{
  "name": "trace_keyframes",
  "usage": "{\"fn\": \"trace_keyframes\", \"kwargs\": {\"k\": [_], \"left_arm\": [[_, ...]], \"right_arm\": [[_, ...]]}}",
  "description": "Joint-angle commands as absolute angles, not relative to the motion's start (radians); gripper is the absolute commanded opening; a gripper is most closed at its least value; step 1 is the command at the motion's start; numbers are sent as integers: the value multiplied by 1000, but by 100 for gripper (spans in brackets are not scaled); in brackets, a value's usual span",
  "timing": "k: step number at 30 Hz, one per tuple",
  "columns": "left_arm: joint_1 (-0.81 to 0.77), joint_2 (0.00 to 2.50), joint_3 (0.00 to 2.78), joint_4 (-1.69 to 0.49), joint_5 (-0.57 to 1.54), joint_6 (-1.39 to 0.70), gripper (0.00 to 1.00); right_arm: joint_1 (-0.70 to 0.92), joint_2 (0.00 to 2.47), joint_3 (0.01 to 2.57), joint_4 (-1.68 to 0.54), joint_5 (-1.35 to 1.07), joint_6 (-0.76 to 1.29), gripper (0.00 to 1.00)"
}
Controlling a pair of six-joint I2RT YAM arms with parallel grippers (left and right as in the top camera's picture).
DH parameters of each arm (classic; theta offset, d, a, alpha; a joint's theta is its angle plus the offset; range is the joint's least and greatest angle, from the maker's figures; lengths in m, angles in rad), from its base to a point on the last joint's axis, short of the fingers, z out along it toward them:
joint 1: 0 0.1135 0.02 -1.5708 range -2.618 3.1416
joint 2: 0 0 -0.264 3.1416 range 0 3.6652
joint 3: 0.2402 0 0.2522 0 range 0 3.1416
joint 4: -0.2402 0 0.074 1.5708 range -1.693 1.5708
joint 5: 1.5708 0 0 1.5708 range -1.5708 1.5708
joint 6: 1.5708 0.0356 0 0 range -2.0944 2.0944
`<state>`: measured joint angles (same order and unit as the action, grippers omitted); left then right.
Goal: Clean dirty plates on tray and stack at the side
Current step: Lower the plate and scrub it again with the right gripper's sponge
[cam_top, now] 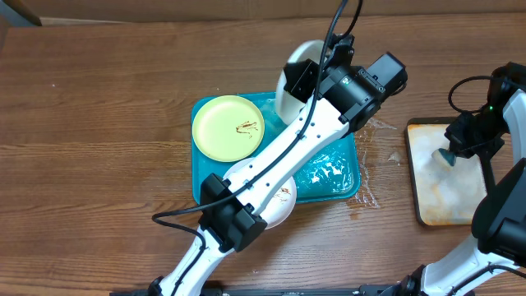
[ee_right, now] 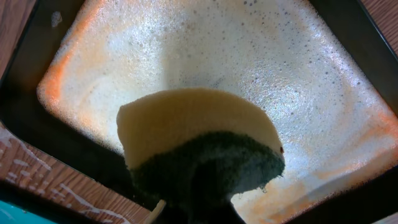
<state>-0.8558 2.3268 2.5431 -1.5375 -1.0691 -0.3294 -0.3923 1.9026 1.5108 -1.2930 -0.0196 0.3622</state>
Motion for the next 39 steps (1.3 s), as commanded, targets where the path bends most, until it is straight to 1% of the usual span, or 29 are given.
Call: {"fn": "trace_keyframes", "kwargs": {"k": [1, 2, 4, 9, 12, 15, 19, 22, 26, 29, 34, 39], "left_arm": [[-787, 2328, 2560, -1501, -492, -323, 4], [-764, 2328, 2560, -1493, -423, -340, 5], [-725, 2328, 2559, -1492, -382, -374, 4], [-629, 2328, 2544, -1495, -286, -352, 4], [-569, 2328, 2494, -1472, -233, -336, 4], [-519, 2328, 2405, -1414, -127, -317, 4], [-510, 2328, 2277, -1324, -98, -302, 4], [-519, 2328, 2182, -1256, -79, -299, 4], [-517, 2328, 2075, -1177, -20, -295, 4], [-517, 2328, 2022, -1140, -20, -295, 4], [-516, 2328, 1998, -1116, -21, -296, 4], [-516, 2328, 1998, -1103, -22, -295, 4]], "right_arm": [[-396, 1879, 1509, -1288, -25, 366, 4], [-396, 1879, 1509, -1288, -25, 365, 4], [-396, 1879, 1509, -1288, -25, 365, 4], [-396, 1879, 1509, -1292, -36, 357, 4], [-390, 1879, 1509, -1291, -93, 311, 4], [-378, 1879, 1510, -1290, -98, 302, 4], [-368, 1879, 1512, -1285, -99, 301, 4], [-361, 1879, 1512, -1285, -116, 262, 4], [-335, 1879, 1514, -1283, -244, 159, 4], [-294, 1879, 1518, -1280, -344, 76, 4], [-170, 1879, 1522, -1272, -537, -54, 4], [-1, 1879, 1522, -1218, -624, -57, 4]]}}
